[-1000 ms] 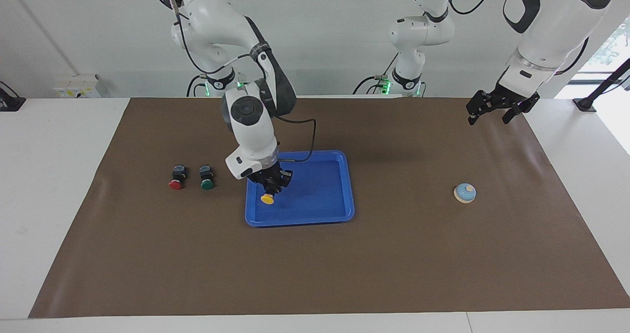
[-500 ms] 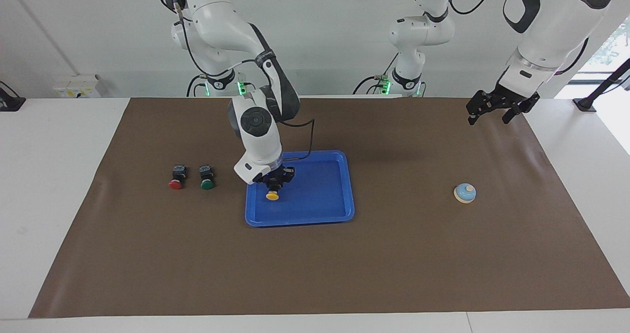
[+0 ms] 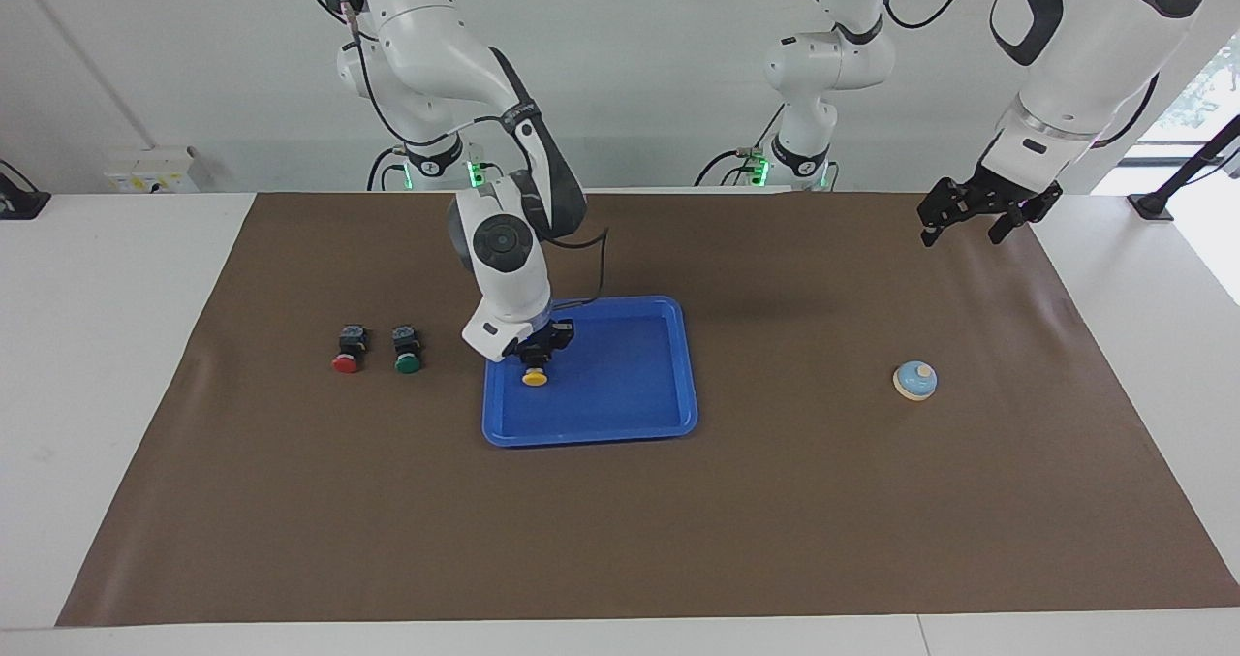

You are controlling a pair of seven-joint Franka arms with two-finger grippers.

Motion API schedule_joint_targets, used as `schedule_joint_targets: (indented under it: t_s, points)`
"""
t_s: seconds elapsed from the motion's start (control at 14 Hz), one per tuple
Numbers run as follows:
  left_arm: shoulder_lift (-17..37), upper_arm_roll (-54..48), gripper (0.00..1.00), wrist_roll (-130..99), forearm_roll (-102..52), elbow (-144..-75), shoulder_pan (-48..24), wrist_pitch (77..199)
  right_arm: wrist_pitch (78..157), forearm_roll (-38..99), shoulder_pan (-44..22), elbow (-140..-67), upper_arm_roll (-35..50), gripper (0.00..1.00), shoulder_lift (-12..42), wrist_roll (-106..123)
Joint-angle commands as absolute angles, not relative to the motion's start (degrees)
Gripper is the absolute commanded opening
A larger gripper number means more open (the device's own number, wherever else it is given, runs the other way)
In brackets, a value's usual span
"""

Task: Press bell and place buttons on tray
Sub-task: 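Carry the yellow button into the tray and release it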

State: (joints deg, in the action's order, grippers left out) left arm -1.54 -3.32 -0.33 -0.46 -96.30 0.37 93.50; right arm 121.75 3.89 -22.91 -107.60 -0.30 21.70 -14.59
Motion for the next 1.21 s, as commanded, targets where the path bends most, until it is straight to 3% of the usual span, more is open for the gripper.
schedule_joint_targets:
  t_s: [0.0, 0.07, 0.21, 0.5, 0.71, 0.93, 1.14]
  points:
    - [-1.76, -3.16, 1.0, -0.79, -0.53, -96.42, 0.35, 94.04, 123.05, 4.57, -22.5, -110.21, -0.18, 0.69, 19.51, -13.53]
    - [-1.76, -3.16, 1.0, -0.79, -0.53, -96.42, 0.35, 94.04, 122.96, 4.57, -22.24, -110.21, -0.26, 1.0, 19.25, -13.71]
    - [-1.76, -3.16, 1.0, -0.79, -0.53, -96.42, 0.35, 94.04, 121.65, 4.75, -19.79, -109.34, -0.62, 1.0, 16.63, -13.8]
    - [-1.84, -3.16, 1.0, -0.79, -0.53, -96.42, 0.35, 94.04, 111.64, 3.87, -12.85, -105.82, -0.88, 1.0, 10.13, -9.34]
    - [-1.76, -3.16, 1.0, -0.79, -0.53, -96.42, 0.35, 94.04, 109.17, 3.78, -3.9, -106.52, -0.79, 1.0, 7.91, -0.82]
    - [-1.76, -3.16, 1.0, -0.79, -0.53, -96.42, 0.35, 94.04, 114.14, 3.78, 2.7, -113.26, -0.88, 1.0, 5.81, 4.83]
    - [-1.85, -2.99, 1.0, -0.88, -0.53, -96.5, -0.43, 93.34, 116.98, 3.78, 4.66, -117.68, -0.97, 1.0, 4.57, 5.01]
